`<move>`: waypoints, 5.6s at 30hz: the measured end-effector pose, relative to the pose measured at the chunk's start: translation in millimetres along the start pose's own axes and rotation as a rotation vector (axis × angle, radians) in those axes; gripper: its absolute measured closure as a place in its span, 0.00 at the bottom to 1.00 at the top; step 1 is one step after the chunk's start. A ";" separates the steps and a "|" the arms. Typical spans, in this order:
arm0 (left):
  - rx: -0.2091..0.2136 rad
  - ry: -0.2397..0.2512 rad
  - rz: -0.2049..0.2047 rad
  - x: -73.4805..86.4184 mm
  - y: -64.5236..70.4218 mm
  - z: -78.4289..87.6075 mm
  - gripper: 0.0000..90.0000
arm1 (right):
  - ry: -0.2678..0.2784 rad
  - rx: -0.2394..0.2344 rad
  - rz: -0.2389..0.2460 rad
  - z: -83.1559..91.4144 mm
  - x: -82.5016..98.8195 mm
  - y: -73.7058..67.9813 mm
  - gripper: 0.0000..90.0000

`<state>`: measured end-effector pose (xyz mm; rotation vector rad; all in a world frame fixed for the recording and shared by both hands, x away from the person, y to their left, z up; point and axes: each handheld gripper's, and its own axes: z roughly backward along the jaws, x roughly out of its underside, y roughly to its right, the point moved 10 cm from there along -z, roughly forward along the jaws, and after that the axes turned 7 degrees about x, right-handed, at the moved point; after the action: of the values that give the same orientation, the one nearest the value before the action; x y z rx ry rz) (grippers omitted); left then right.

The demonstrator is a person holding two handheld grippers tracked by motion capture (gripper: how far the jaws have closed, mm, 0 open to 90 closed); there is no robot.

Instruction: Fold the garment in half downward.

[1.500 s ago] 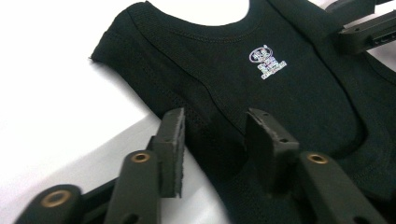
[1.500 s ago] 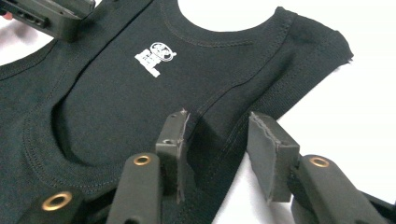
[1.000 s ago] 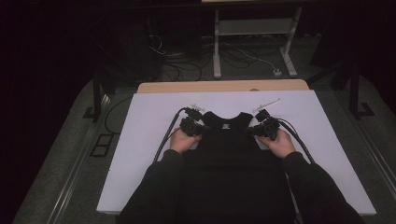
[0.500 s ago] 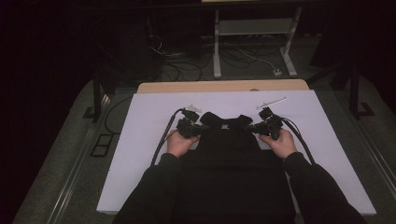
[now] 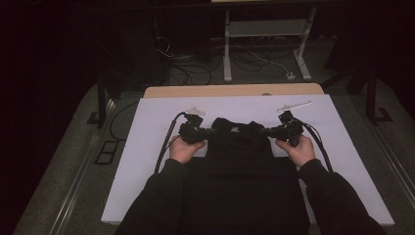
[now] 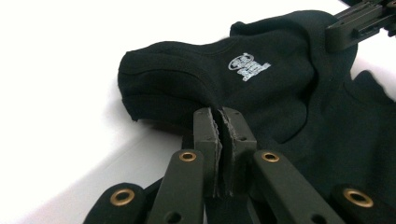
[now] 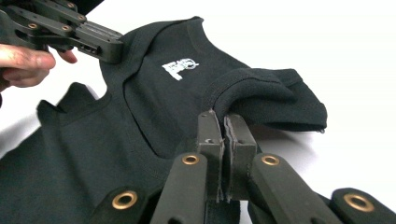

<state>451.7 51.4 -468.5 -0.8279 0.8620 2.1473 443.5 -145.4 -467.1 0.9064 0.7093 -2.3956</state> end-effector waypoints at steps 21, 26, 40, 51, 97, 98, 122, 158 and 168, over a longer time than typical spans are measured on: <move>0.005 0.027 -0.008 1.0 19.9 18.6 0.94 | 0.022 -0.021 0.005 19.7 6.5 -13.7 0.95; 0.006 0.027 0.001 8.3 25.3 22.9 0.94 | 0.019 -0.014 0.005 22.6 11.3 -18.1 0.95; 0.008 0.028 0.014 23.3 38.5 32.7 0.94 | 0.016 -0.017 0.028 31.1 21.8 -37.0 0.95; 0.014 0.029 0.011 30.7 49.0 40.7 0.94 | -0.003 -0.014 0.056 37.0 33.3 -50.1 0.95; 0.111 -0.131 -0.003 89.4 96.4 41.3 0.94 | -0.144 -0.090 0.102 51.3 96.8 -80.7 0.94; 0.112 -0.137 -0.007 90.6 96.7 41.9 0.94 | -0.147 -0.094 0.100 51.8 97.8 -80.8 0.94; 0.146 -0.182 -0.004 110.0 109.7 48.0 0.93 | -0.200 -0.143 0.098 57.4 120.0 -93.7 0.94; 0.163 -0.212 -0.013 127.8 124.5 60.1 0.91 | -0.262 -0.182 0.125 65.9 143.6 -111.6 0.84; 0.134 -0.200 -0.020 124.0 120.8 71.5 0.68 | -0.217 -0.143 0.146 75.2 136.6 -113.3 0.62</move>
<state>267.1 80.7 -479.3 -0.5425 0.8780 2.0872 251.3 -140.3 -481.2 0.6077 0.6951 -2.2391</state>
